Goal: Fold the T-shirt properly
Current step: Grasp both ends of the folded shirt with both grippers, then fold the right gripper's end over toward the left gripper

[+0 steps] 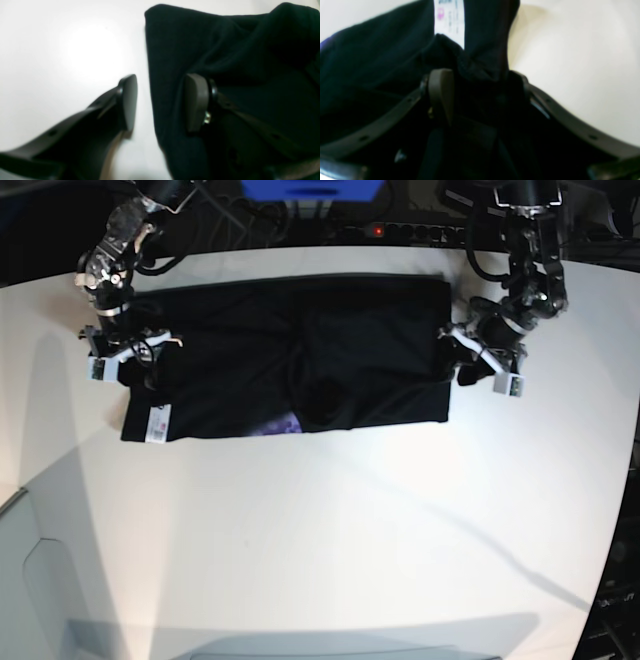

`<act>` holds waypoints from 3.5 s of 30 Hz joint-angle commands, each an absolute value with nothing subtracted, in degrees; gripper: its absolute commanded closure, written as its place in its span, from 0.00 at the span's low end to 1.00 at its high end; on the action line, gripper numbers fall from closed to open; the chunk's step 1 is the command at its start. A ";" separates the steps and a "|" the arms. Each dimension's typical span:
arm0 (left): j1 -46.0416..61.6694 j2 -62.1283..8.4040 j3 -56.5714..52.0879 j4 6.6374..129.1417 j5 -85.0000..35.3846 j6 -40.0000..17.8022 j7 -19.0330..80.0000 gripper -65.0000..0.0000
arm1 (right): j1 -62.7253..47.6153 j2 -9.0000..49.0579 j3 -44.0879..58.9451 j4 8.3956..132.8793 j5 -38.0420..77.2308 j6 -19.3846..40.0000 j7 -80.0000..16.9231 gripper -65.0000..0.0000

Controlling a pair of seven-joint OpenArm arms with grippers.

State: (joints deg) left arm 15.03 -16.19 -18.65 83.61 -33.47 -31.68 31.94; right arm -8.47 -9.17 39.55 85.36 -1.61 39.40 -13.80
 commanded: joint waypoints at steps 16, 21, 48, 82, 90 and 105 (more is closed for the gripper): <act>13.67 -16.84 -19.03 84.53 -34.24 -31.78 30.81 0.54 | -10.15 -4.26 32.75 77.14 -1.63 40.00 -14.73 0.92; 13.67 -17.10 -19.03 85.58 -34.24 -31.78 30.90 0.54 | -11.74 -4.26 32.57 80.75 -1.63 40.00 -14.73 1.00; 17.80 -14.81 -31.69 95.16 -33.80 -31.69 30.99 0.54 | -21.41 -9.00 20.09 110.46 -1.45 40.00 -14.73 1.00; 15.69 -14.64 -22.55 84.70 -33.71 -31.16 30.99 0.54 | -12.79 -9.00 -19.65 103.69 -1.54 26.51 -20.35 1.00; 15.87 -14.64 -22.55 84.70 -33.71 -31.16 30.99 0.54 | -11.30 -9.00 -27.74 105.27 -1.54 26.51 -20.26 1.00; 16.31 -14.64 -22.55 85.32 -33.71 -31.16 30.99 0.54 | -0.84 -9.00 -40.66 89.27 -1.10 26.33 -14.11 1.00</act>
State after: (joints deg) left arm 16.45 -14.13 -22.39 84.33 -32.88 -31.09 31.88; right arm -1.87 -7.86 -40.56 88.27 -1.89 26.70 -15.79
